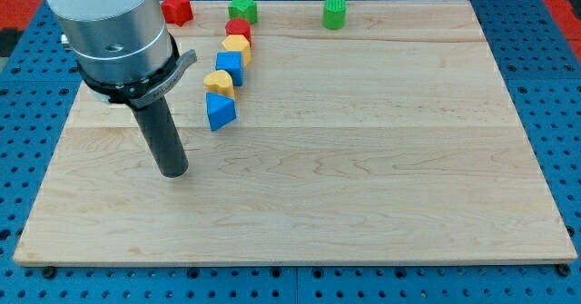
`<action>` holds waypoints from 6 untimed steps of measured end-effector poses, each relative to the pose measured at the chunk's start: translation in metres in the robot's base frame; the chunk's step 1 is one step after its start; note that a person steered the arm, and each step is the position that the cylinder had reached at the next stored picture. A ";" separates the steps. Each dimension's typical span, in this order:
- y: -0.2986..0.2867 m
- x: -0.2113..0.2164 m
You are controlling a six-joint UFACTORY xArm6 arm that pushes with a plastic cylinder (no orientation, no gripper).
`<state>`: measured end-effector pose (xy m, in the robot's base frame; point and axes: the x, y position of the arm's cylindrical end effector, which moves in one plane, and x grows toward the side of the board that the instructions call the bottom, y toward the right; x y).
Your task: Separate the blue triangle from the line
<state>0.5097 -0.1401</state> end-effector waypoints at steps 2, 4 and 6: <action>-0.002 0.000; -0.015 -0.001; -0.039 -0.041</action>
<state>0.4683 -0.1794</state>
